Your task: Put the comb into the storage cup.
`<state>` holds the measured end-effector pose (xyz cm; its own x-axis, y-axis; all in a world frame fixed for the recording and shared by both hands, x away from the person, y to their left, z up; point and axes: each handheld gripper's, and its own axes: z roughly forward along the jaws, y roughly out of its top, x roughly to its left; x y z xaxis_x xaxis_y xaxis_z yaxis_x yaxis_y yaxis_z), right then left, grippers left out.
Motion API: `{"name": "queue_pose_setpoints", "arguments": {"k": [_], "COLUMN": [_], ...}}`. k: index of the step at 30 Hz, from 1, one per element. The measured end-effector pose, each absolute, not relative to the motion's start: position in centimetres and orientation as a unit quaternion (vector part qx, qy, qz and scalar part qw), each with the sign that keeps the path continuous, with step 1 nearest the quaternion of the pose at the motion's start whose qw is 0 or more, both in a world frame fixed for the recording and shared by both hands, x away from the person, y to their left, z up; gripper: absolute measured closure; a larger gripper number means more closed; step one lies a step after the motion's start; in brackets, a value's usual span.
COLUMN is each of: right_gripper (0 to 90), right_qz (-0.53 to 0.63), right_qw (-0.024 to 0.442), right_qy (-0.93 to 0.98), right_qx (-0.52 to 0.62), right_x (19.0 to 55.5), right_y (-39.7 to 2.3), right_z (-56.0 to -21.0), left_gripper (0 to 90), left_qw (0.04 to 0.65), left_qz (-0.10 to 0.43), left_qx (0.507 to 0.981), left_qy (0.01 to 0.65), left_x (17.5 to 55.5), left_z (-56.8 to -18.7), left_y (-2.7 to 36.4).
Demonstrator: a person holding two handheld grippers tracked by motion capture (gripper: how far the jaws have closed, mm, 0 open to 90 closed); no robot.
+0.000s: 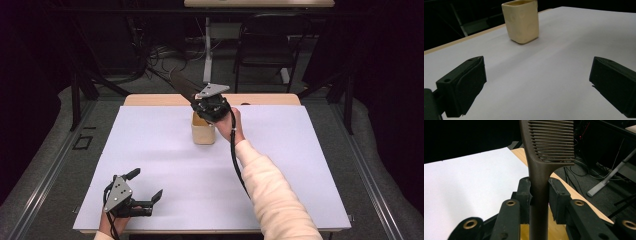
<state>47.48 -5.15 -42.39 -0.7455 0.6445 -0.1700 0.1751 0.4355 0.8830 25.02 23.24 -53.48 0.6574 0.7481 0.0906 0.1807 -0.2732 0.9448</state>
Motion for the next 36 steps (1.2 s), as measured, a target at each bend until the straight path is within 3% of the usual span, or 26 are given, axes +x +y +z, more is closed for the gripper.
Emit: {"name": "queue_pose_setpoints", "arguments": {"k": [36], "right_gripper": [72.4], "right_qz": [0.472], "right_qw": [0.258], "right_qy": [0.804], "right_qx": [0.254], "right_x": [48.16], "right_y": [-4.76], "right_z": [-43.38], "left_gripper": [0.9], "left_qw": [0.517], "left_qz": [0.274], "left_qx": [0.749], "left_qy": [0.309], "left_x": [25.03], "left_z": [-53.47], "left_y": [23.28]}}
